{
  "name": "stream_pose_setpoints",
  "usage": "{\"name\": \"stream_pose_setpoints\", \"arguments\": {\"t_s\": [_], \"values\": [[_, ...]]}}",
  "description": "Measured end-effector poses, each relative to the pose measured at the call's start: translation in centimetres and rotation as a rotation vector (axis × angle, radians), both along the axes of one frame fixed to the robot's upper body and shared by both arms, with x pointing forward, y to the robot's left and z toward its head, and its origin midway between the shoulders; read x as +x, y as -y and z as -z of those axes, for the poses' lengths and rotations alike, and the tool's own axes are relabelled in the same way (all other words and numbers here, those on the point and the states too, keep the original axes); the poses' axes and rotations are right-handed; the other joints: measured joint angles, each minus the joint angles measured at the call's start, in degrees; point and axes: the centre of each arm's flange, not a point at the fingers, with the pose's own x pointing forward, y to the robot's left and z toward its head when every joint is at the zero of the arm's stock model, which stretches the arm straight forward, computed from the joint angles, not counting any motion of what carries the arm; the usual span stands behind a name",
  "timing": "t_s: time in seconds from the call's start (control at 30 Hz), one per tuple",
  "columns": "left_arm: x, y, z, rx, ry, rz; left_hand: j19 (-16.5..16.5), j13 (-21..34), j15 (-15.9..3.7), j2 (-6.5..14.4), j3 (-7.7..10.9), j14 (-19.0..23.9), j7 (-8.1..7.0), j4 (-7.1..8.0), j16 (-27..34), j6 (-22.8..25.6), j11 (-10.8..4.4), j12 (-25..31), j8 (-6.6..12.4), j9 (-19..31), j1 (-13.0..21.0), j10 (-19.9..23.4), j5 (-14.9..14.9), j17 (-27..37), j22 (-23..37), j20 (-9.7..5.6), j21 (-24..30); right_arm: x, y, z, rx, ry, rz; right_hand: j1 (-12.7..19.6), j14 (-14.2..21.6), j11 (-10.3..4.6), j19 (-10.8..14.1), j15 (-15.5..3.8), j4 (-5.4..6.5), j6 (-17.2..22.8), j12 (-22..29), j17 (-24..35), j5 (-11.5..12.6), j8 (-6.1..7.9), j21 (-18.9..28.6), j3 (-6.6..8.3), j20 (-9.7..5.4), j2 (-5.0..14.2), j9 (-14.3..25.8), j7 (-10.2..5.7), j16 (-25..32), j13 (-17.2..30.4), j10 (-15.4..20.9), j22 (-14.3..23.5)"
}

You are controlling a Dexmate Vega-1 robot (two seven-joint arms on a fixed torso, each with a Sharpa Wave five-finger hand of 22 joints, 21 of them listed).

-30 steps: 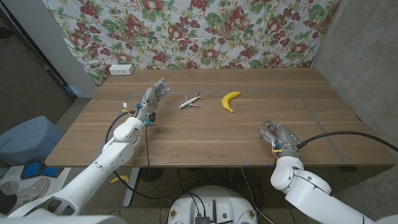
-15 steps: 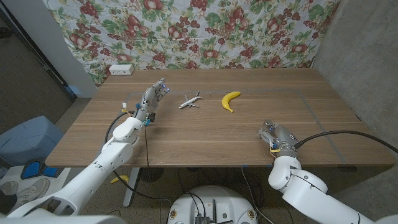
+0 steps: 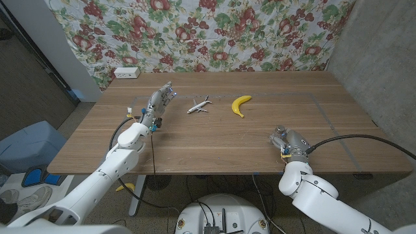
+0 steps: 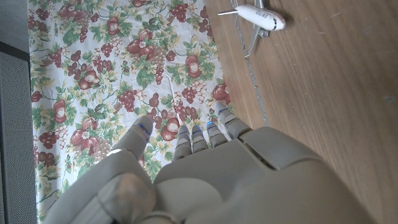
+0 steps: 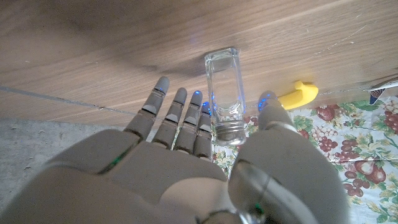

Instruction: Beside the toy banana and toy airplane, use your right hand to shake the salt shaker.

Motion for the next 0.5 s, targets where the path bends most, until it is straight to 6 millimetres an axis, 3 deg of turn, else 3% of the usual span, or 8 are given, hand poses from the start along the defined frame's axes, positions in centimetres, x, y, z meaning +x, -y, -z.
{"name": "stream_pose_setpoints", "arguments": {"t_s": [0.07,0.33,0.5], "values": [[-0.02,0.0,-0.02,-0.001,0.001,-0.001,0.0,0.0,0.0,0.0,0.0,0.0,0.0,0.0,0.0,0.0,0.0,0.0,0.0,0.0,0.0,0.0,0.0,0.0,0.0,0.0,0.0,0.1,0.03,0.02,0.0,-0.001,0.001,-0.01,0.82,-0.23,1.17,0.09,0.0,0.01,0.22,0.46,0.0,0.0,0.15,0.0,0.13,-0.01,0.0,0.01,0.76,0.3,0.21,0.05],[-0.09,0.03,-0.01,-0.002,0.001,-0.003,0.0,0.0,0.0,0.0,0.0,0.0,0.0,0.0,0.0,0.0,0.0,0.0,0.0,0.0,0.0,0.0,0.0,0.0,0.0,0.0,0.0,0.41,0.02,-0.02,-0.004,0.0,0.001,1.28,5.25,-1.21,3.81,-0.15,0.0,1.5,1.81,3.15,0.0,0.43,0.89,-0.49,-2.11,1.28,0.0,0.02,4.56,1.98,2.9,0.39],[-0.15,0.03,0.0,-0.003,0.002,-0.005,0.0,0.0,0.0,0.0,0.0,0.0,0.0,0.0,0.0,0.0,0.0,0.0,0.0,0.0,0.0,0.0,0.0,0.0,0.0,0.0,0.0,0.6,-0.01,-0.04,-0.006,0.001,0.0,3.06,8.74,-2.13,5.94,-0.33,-0.32,5.93,4.23,8.54,-0.23,2.02,2.43,-1.49,-3.82,2.94,0.3,-0.19,10.03,4.6,6.68,0.85]]}}
